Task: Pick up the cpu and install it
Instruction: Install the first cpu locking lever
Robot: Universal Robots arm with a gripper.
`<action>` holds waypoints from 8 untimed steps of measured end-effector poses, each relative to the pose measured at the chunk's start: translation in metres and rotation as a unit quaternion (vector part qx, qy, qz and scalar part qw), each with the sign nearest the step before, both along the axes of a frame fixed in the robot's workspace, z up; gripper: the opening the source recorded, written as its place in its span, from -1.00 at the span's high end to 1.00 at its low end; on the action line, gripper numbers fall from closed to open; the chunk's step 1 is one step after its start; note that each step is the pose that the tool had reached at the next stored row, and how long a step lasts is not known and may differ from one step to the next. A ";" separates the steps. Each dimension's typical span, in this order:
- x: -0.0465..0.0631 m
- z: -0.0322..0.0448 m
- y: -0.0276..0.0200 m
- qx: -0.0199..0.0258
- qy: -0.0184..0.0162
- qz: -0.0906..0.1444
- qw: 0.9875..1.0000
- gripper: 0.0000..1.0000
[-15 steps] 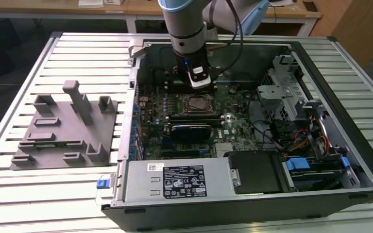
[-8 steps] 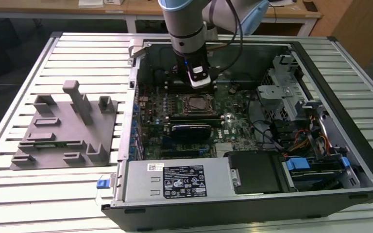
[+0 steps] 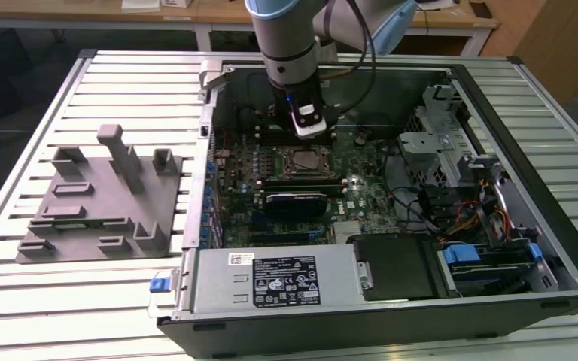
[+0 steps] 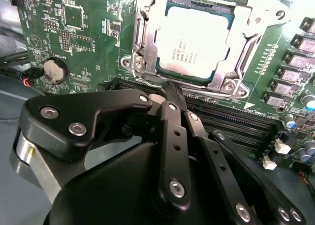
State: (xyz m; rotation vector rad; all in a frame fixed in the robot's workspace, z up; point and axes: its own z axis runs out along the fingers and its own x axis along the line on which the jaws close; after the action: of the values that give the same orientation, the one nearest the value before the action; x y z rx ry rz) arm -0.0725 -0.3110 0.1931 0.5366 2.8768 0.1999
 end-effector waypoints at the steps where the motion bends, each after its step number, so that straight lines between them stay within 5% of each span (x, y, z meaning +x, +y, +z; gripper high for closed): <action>1: 0.000 -0.0004 0.0000 0.000 0.000 0.000 1.000 0.79; 6: 0.000 -0.0009 0.0001 0.000 0.000 0.000 1.000 0.79; 8: 0.000 -0.0010 0.0000 0.005 0.000 0.000 1.000 0.79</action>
State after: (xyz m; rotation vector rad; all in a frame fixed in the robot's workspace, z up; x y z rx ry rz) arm -0.0725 -0.3110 0.1921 0.5385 2.8769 0.2144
